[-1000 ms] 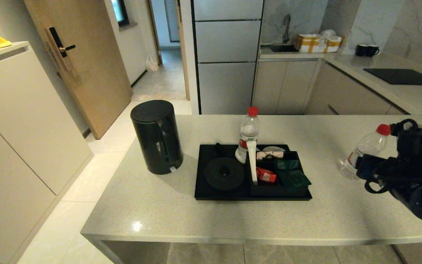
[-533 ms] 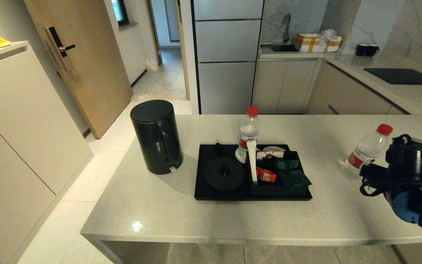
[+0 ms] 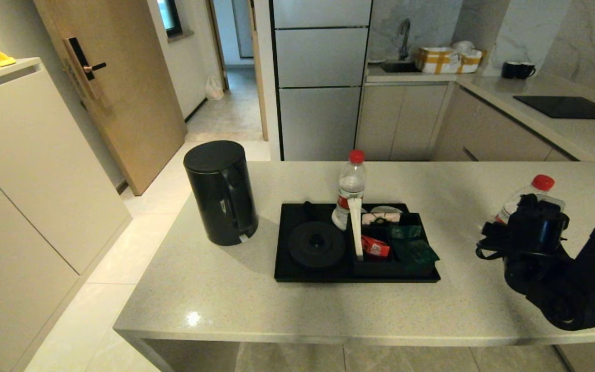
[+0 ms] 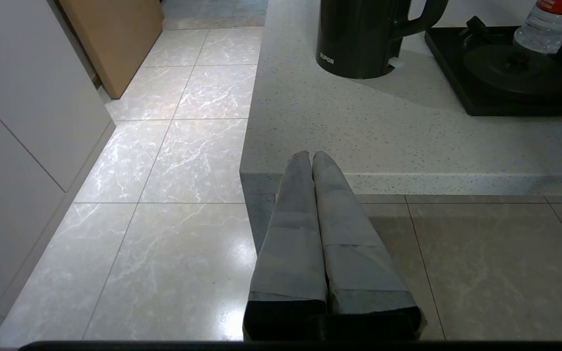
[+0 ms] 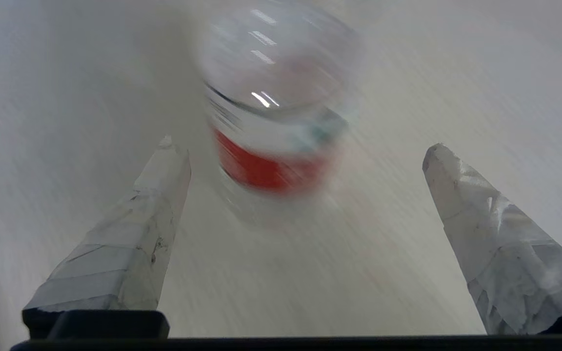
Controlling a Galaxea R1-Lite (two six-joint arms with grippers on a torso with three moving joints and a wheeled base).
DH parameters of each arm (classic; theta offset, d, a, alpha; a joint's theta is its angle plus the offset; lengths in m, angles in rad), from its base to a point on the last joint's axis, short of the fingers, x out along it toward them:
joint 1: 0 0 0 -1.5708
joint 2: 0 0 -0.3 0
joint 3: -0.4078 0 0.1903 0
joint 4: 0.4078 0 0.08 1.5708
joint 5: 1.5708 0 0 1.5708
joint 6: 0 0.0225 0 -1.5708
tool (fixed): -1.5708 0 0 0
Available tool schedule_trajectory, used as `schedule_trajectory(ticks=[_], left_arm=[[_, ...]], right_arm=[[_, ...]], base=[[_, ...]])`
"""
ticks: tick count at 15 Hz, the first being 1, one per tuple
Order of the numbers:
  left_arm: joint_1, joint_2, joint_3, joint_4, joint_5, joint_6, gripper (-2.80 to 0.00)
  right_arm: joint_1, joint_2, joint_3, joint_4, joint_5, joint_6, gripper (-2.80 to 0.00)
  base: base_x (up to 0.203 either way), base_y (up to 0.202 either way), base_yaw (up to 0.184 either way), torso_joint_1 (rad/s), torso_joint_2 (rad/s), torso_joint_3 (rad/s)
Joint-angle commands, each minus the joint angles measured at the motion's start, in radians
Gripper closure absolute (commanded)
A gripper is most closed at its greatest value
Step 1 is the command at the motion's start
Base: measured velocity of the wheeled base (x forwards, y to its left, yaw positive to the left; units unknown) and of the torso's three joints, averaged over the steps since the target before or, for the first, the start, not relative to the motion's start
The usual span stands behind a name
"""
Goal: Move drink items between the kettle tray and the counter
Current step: Return the bottled water to its original position
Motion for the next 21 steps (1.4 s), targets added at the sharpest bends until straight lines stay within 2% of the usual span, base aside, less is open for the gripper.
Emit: schedule_trajectory(ticks=[1, 6, 13, 14, 21], left_arm=[[0.000, 0.001, 0.000, 0.000, 0.000, 0.000, 0.00], [0.000, 0.001, 0.000, 0.000, 0.000, 0.000, 0.00], [0.000, 0.001, 0.000, 0.000, 0.000, 0.000, 0.00], [0.000, 0.001, 0.000, 0.000, 0.000, 0.000, 0.00], [0.000, 0.001, 0.000, 0.000, 0.000, 0.000, 0.00]], right_arm=[[-0.003, 0.151, -0.083, -0.126, 0.021, -0.088, -2.80], [-0.062, 0.210, -0.259, -0.109, 0.048, -0.213, -2.80], [-0.118, 0.284, -0.354, -0.098, 0.061, -0.247, -2.80], [-0.118, 0.277, -0.368, -0.075, 0.066, -0.259, 0.00], [-0.122, 0.231, -0.362, -0.032, 0.080, -0.249, 0.00]], base=[[0.000, 0.000, 0.000, 0.000, 0.00, 0.000], [0.000, 0.000, 0.000, 0.000, 0.00, 0.000], [0.000, 0.000, 0.000, 0.000, 0.00, 0.000], [0.000, 0.000, 0.000, 0.000, 0.00, 0.000], [0.000, 0.000, 0.000, 0.000, 0.00, 0.000]])
